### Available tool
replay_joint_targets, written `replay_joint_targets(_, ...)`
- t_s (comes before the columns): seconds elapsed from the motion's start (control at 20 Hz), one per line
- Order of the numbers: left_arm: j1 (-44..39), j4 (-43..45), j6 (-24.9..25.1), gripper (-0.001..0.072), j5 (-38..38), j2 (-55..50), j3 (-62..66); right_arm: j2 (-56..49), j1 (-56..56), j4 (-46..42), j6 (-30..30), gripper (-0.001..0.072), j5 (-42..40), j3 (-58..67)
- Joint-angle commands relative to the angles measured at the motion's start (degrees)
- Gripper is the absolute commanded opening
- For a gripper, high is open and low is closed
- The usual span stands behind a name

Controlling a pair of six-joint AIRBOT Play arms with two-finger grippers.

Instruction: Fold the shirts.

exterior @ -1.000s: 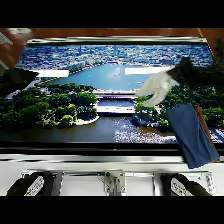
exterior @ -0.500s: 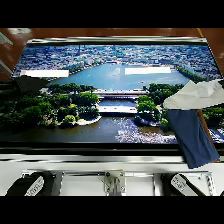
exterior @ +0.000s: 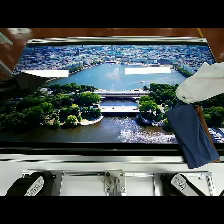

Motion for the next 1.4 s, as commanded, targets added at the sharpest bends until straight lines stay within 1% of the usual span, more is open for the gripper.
replay_joint_targets(0.0, 0.0, 0.0, 0.0, 0.0031, -0.3, 0.0, 0.0, 0.0, 0.0, -4.4, -2.5, 0.0076, 4.5, 0.0)
replay_joint_targets(0.15, 0.0, 0.0, 0.0, 0.0031, -0.8, 0.0, 0.0, 0.0, 0.0, -16.0, -3.3, 0.0076, 16.1, -0.1)
replay_joint_targets(0.25, 0.0, 0.0, 0.0, 0.0031, -0.8, 0.0, 0.0, 0.0, 0.0, -22.3, -5.5, 0.0076, 26.1, -0.1)
replay_joint_targets(0.3, 0.0, 0.0, 0.0, 0.0031, -0.8, 0.0, 0.0, 0.0, 0.0, -27.1, -5.6, 0.0076, 31.3, -0.1)
replay_joint_targets(0.45, 0.0, 0.0, 0.0, 0.0032, -0.8, 0.0, 0.0, 0.0, 0.0, -42.4, -3.5, 0.0076, 44.1, -0.2)
replay_joint_targets(0.5, 0.0, 0.0, 0.0, 0.0032, -0.8, 0.0, 0.0, 0.0, 0.0, -47.5, -2.4, 0.0076, 46.6, -0.2)
replay_joint_targets(0.55, 0.0, 0.0, 0.0, 0.0031, -0.8, 0.0, 0.0, 0.0, -0.1, -51.7, 0.1, 0.0076, 47.1, -0.3)
replay_joint_targets(0.6, 0.0, 0.0, 0.0, 0.0032, -0.8, 0.0, 0.0, 0.0, -0.1, -54.3, 1.2, 0.0076, 47.1, -1.0)
replay_joint_targets(0.8, 0.0, 0.0, 0.0, 0.0031, -0.8, 0.0, 0.0, 0.0, -0.1, -54.5, 2.6, 0.0076, 46.0, -11.1)
replay_joint_targets(0.85, 0.0, 0.0, 0.0, 0.0032, -0.8, 0.0, 0.0, 0.0, -0.1, -55.7, 2.7, 0.0077, 44.8, -14.4)
replay_joint_targets(1.0, 0.0, 0.0, 0.0, 0.0032, -0.8, 0.0, 0.0, 0.0, -0.1, -60.3, 6.0, 0.0077, 40.2, -22.5)
replay_joint_targets(1.15, 0.0, 0.0, -0.2, 0.0031, -0.8, 0.0, 0.0, 0.0, -0.1, -64.9, 8.9, 0.0103, 35.3, -26.7)
replay_joint_targets(1.2, 0.0, 0.0, -0.2, 0.0032, -0.7, 0.0, 0.0, 0.0, -0.1, -66.8, 9.6, 0.0286, 33.9, -26.7)
replay_joint_targets(1.25, 0.0, 0.0, -0.2, 0.0031, -0.7, 0.0, 0.0, 0.3, -0.1, -68.0, 9.6, 0.0703, 33.2, -26.7)
replay_joint_targets(1.35, 0.0, 0.0, -0.2, 0.0031, 0.6, -0.1, 0.0, 0.9, -0.1, -71.5, 9.4, 0.0690, 33.7, -25.5)
